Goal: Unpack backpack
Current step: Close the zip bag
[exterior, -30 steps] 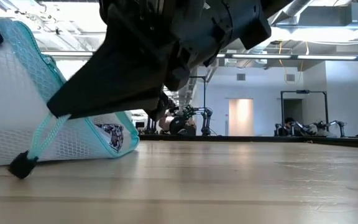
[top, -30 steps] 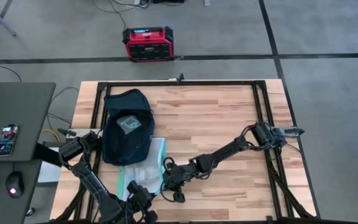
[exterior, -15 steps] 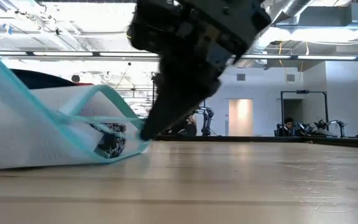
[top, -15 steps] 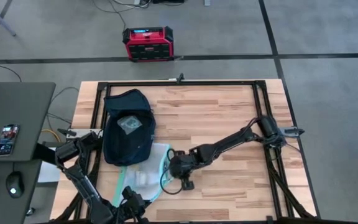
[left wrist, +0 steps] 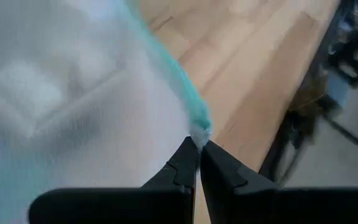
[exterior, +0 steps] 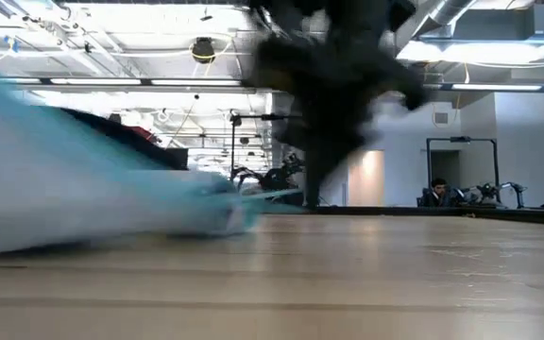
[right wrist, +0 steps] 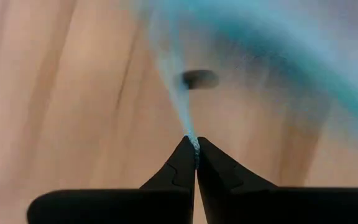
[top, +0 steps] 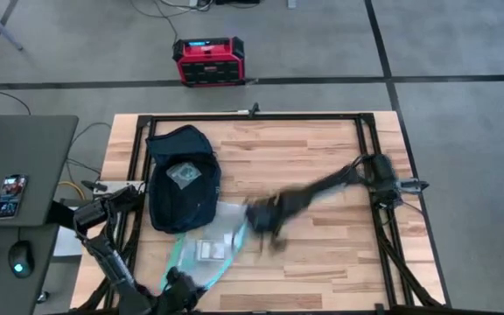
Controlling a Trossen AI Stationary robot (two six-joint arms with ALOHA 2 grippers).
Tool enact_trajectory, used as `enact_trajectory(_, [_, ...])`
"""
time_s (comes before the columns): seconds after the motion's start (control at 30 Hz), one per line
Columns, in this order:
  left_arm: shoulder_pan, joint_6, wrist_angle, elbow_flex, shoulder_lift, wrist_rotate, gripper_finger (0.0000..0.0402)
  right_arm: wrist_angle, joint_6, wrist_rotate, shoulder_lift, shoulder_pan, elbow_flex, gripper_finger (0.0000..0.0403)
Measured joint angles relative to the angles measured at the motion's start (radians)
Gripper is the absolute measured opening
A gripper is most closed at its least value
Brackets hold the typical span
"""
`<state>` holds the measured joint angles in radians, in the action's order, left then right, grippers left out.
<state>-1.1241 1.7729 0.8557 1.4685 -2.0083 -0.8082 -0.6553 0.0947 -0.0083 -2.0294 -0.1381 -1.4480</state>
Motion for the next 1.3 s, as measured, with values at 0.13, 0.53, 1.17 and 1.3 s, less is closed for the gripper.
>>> enact_trajectory(0.13, [-0.030,0.019,0.005,0.001,-0.003,0.037,0.0000,-0.029,0.025,0.115,0.190,0.108,0.000,0.0000])
enact_trajectory(0.53, [-0.010,0.076,0.047,0.003,0.007,0.035,0.0000,-0.074,-0.013,0.068,0.232,0.094,0.008,0.0002])
enact_trajectory(1.17, [0.152,-0.067,0.082,0.004,0.140,0.150,0.0126,-0.398,-0.252,-0.022,0.228,0.081,-0.026,0.0207])
enact_trajectory(1.3, [0.197,-0.091,0.210,0.004,0.209,0.150,0.0146,-0.340,-0.248,-0.021,0.235,0.108,0.050,0.0220])
